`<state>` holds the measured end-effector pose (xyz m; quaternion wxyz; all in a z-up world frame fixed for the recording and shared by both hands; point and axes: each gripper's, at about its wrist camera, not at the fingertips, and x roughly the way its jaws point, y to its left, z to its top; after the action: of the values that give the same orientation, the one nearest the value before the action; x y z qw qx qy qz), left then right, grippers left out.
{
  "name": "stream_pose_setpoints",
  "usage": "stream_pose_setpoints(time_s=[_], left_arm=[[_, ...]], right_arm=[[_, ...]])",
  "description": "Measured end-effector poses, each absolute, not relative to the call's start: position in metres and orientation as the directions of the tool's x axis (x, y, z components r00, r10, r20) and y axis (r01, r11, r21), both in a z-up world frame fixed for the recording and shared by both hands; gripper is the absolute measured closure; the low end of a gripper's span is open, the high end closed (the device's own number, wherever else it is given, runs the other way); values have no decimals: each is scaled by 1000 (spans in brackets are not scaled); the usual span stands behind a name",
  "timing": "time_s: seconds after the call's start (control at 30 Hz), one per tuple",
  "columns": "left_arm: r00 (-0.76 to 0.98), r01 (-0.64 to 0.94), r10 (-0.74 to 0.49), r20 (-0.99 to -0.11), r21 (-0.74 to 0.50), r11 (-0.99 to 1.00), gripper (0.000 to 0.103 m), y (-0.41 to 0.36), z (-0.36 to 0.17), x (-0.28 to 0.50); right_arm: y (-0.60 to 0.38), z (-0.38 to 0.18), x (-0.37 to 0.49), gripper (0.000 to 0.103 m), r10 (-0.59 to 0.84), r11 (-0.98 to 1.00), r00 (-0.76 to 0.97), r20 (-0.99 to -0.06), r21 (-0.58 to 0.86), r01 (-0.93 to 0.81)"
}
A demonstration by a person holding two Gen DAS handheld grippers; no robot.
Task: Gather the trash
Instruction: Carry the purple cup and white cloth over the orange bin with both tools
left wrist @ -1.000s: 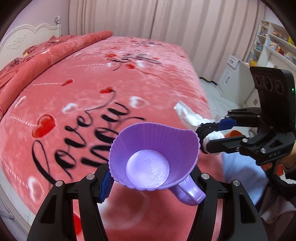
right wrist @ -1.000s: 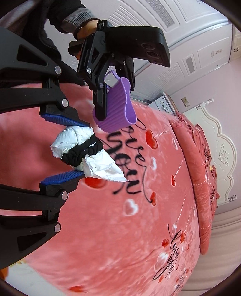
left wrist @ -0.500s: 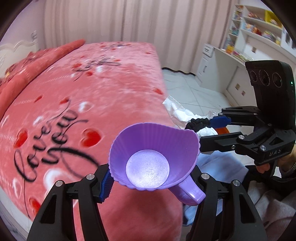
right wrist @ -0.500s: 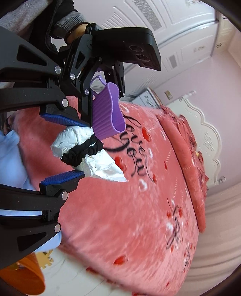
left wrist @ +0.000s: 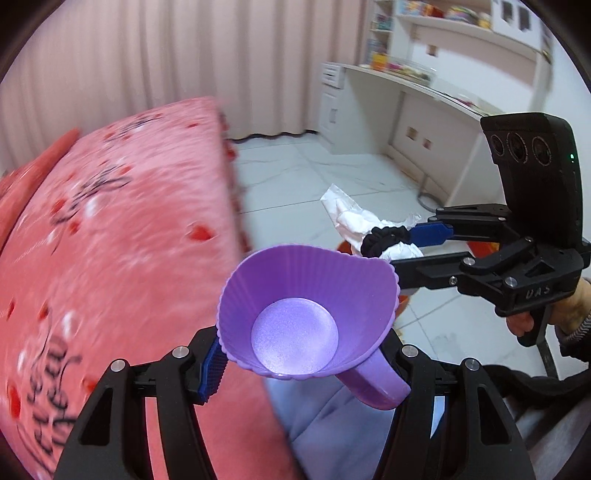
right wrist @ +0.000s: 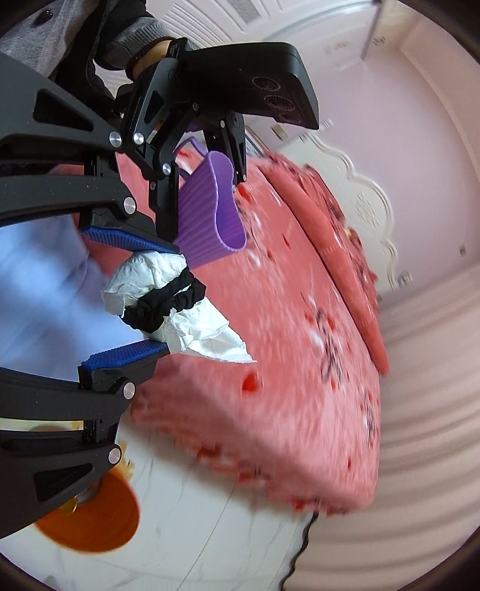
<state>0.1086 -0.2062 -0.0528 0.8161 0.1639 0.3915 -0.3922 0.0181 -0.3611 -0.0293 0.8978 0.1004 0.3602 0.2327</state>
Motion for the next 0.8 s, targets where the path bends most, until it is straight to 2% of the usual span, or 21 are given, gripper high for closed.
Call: stream_pose_setpoints(time_s=[0.47, 0.8], left_arm=[[205, 918, -570, -796, -46, 394, 39, -346, -75, 122], [124, 944, -542, -831, -70, 324, 39, -408, -104, 141]], right_arm=[[-525, -48, -20, 57, 240, 952, 715, -657, 304, -40], [-597, -85, -18, 57, 169, 937, 708, -686, 335, 100]])
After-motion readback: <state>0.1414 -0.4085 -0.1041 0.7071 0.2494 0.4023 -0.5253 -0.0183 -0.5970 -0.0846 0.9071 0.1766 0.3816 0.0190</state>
